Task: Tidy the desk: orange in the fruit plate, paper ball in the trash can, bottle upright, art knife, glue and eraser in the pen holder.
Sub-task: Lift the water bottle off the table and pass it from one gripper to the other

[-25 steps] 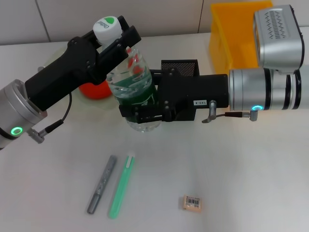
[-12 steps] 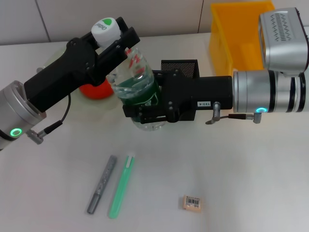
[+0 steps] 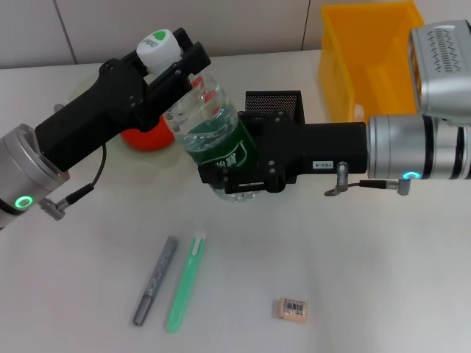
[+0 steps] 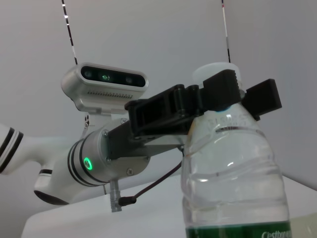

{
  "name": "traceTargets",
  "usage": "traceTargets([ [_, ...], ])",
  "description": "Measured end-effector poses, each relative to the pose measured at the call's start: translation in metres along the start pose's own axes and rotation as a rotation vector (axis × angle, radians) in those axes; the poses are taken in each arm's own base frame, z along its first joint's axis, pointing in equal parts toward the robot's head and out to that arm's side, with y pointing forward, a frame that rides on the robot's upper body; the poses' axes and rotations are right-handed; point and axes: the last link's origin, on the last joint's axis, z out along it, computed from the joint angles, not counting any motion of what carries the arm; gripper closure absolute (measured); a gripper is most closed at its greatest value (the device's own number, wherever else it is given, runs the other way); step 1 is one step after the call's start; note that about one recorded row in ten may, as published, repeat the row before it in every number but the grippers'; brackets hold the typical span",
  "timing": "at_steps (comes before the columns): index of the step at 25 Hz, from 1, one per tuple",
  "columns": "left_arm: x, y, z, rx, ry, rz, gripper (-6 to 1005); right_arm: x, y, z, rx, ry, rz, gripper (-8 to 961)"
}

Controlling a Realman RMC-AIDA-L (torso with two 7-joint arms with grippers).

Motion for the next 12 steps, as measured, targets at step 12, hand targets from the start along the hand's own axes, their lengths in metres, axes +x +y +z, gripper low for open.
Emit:
traceTargets([
  [12, 0.0, 0.0, 0.001, 0.003, 0.001, 0.011, 567, 0.007, 0.008, -0.012, -0.004, -0.011, 0.023, 186],
])
